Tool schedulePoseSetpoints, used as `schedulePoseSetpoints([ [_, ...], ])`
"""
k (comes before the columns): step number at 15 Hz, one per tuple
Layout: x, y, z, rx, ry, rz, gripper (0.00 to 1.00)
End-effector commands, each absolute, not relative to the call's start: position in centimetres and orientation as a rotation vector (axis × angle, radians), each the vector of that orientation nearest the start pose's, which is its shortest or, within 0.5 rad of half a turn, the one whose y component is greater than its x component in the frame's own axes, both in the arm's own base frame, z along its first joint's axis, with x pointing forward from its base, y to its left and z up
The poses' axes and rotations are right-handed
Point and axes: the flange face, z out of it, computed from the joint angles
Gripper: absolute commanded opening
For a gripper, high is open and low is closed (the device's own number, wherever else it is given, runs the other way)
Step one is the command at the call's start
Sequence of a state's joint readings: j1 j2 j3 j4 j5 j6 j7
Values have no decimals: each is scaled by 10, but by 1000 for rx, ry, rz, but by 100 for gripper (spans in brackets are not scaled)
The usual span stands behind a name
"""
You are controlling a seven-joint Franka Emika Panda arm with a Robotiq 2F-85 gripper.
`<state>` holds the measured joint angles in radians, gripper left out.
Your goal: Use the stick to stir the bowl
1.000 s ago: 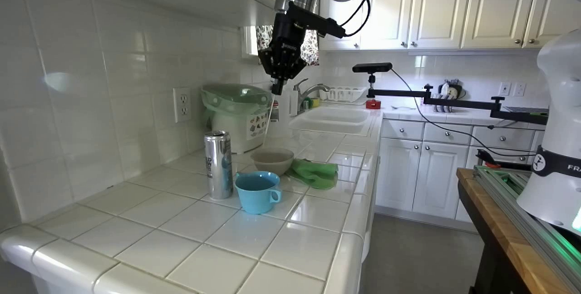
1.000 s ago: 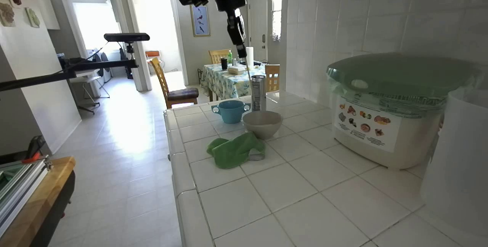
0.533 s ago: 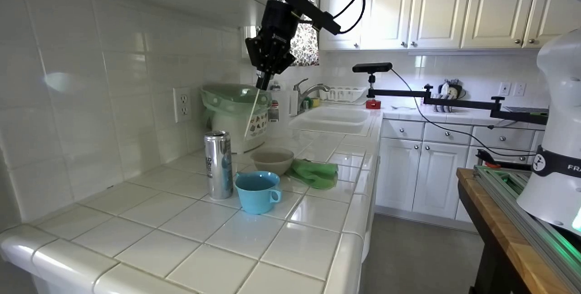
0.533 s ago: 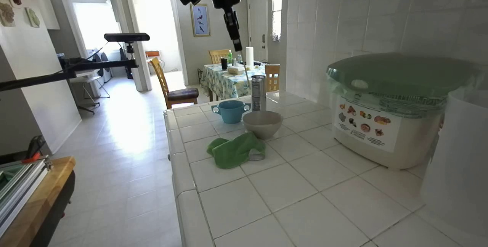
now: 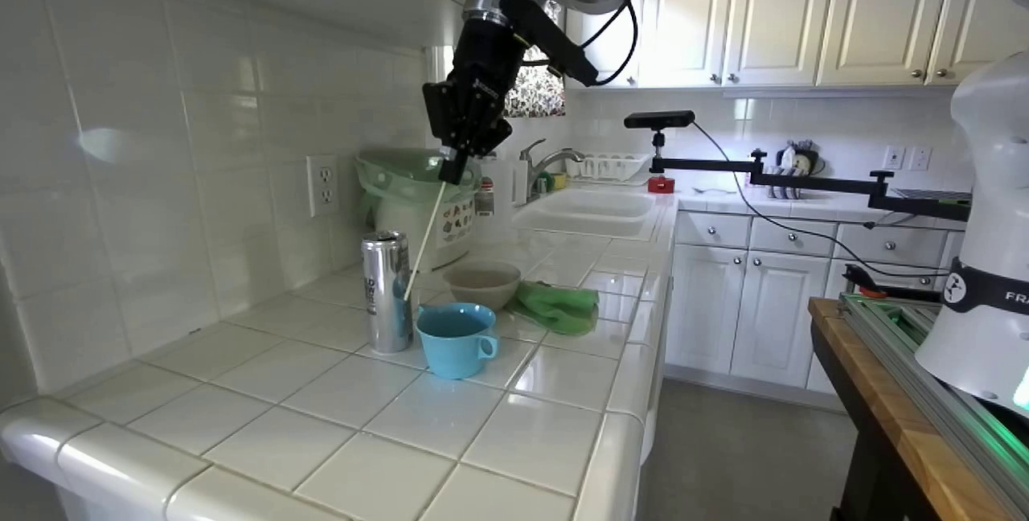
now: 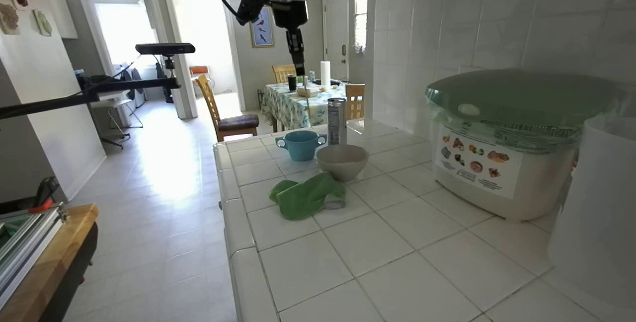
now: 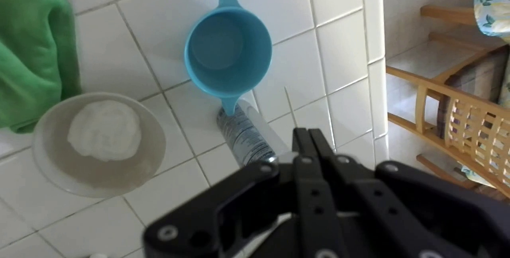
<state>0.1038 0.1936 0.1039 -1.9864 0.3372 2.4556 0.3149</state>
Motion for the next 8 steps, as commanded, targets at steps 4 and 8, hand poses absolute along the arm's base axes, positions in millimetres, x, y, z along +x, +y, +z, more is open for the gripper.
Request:
schedulePoseSetpoints([
  [4, 605, 115, 390, -2735, 478, -219, 1],
  [8, 599, 112, 379, -2734, 502, -156, 1],
])
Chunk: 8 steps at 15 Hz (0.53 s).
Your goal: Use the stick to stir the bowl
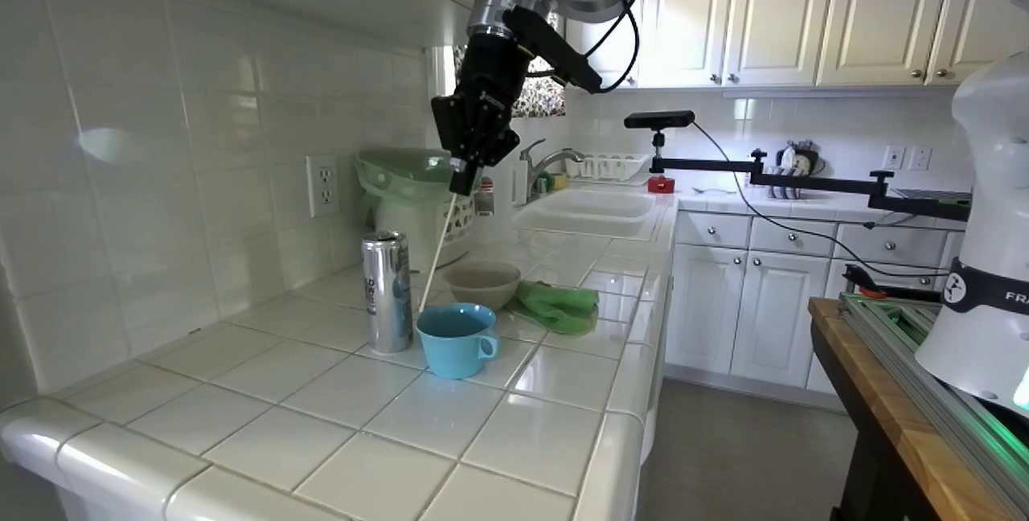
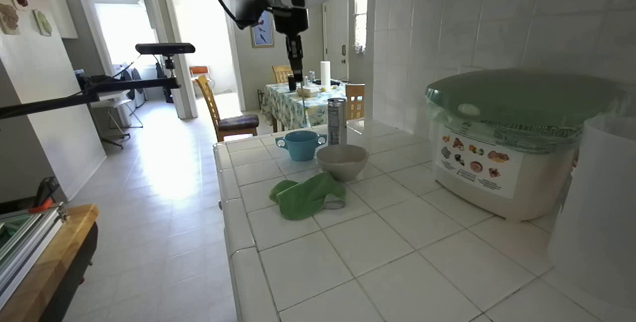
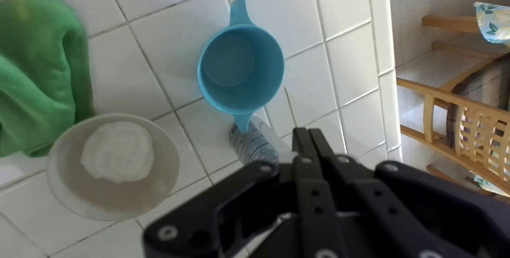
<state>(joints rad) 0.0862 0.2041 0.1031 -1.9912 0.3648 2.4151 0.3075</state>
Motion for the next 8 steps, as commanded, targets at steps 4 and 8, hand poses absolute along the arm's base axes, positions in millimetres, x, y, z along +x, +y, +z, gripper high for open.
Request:
schedulePoseSetpoints([
  [4, 591, 103, 367, -2745, 544, -121, 1],
  [8, 587, 83, 352, -2746, 609, -84, 1],
])
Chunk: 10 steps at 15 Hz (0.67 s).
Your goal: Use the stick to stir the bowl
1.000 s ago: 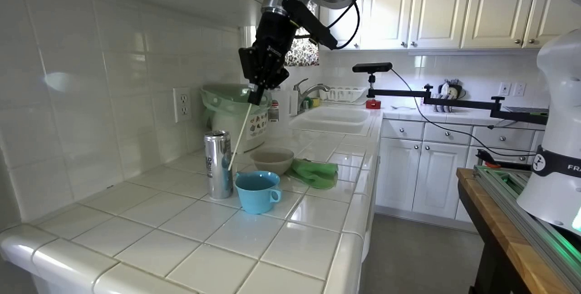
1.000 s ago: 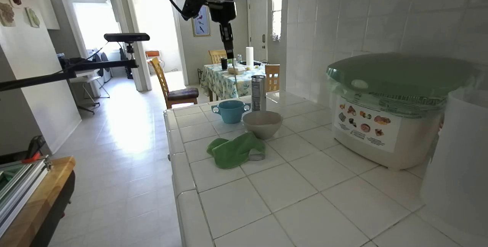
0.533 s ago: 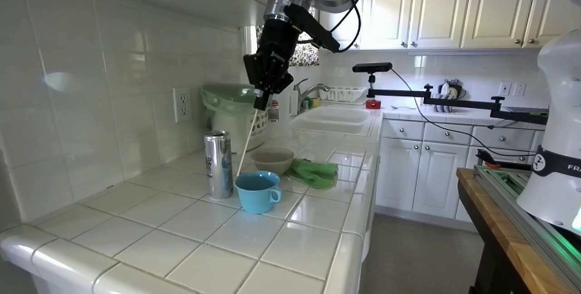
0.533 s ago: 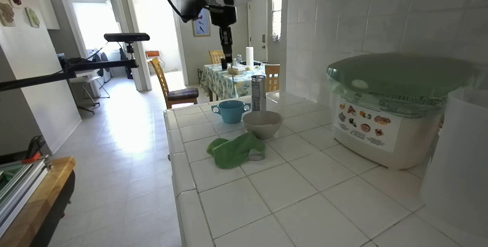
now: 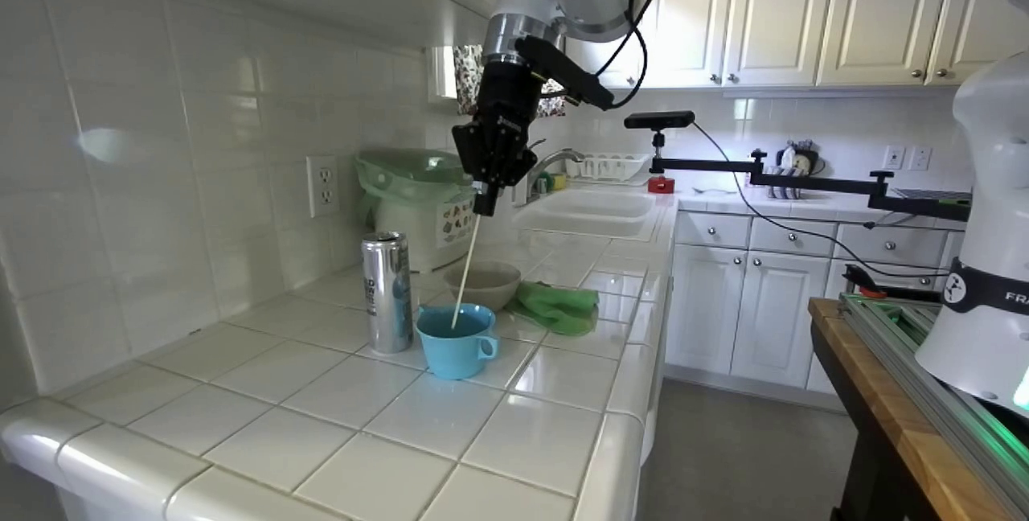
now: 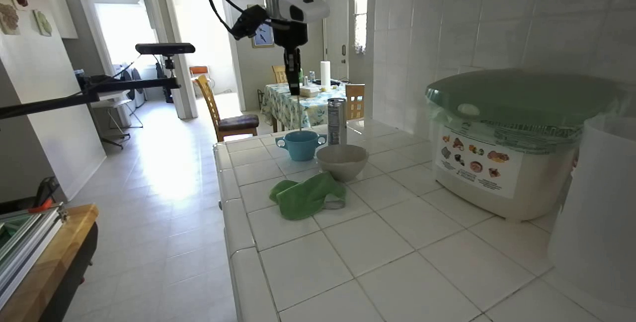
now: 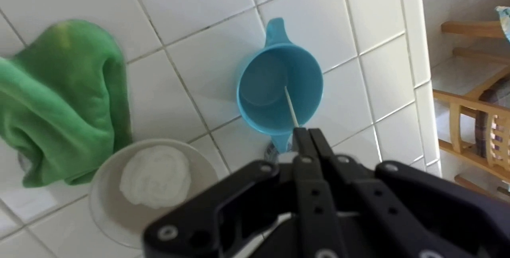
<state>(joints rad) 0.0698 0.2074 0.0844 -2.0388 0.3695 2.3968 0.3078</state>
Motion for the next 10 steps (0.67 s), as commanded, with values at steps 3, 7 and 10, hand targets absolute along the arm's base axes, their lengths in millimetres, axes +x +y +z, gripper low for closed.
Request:
schedulePoseSetpoints([
  [3, 585, 75, 342, -2747, 624, -63, 1],
  [7, 588, 80, 333, -2752, 587, -65, 1],
  [10, 588, 85, 326, -2748, 581, -50, 1],
])
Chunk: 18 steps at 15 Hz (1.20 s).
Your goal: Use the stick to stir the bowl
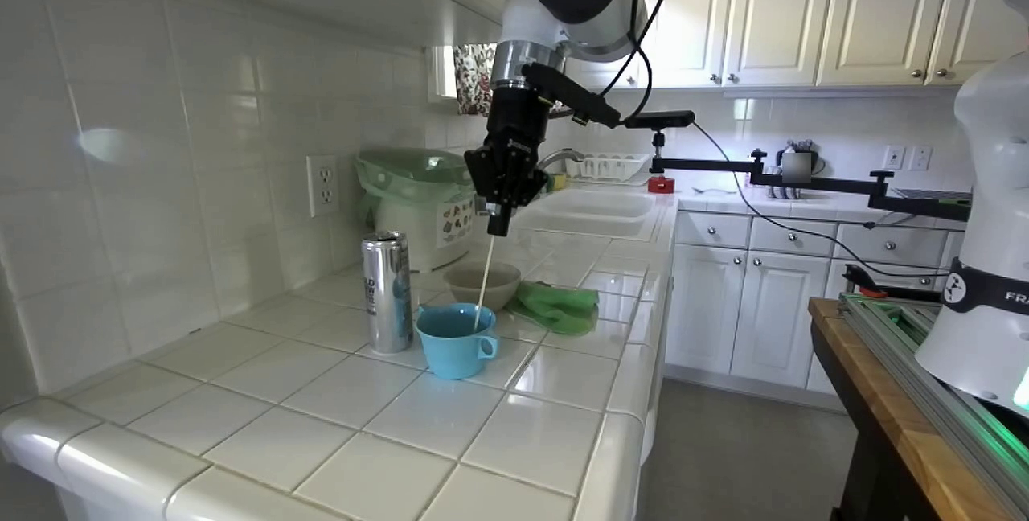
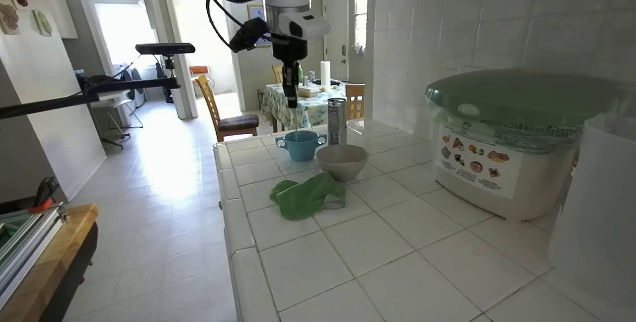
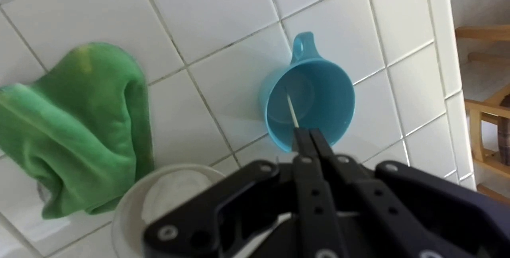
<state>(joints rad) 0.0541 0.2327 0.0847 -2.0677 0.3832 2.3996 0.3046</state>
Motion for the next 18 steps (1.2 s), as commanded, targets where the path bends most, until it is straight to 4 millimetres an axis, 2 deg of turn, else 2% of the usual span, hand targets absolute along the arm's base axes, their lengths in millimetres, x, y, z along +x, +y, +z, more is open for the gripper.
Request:
schedulePoseSetpoints([
  [1, 588, 85, 324, -2750, 579, -43, 1],
  [5, 589, 86, 318, -2753, 574, -26, 1],
  [6, 590, 85, 317, -2755, 568, -24, 27],
  [7, 590, 85, 316, -2756, 567, -22, 28],
  [9, 590, 83, 316, -2759, 564, -22, 41],
  [16, 592, 78, 322, -2764, 570, -32, 93],
  [17, 592, 75, 324, -2766, 576, -34, 99],
  [18, 592, 73, 325, -2769, 582, -34, 100],
])
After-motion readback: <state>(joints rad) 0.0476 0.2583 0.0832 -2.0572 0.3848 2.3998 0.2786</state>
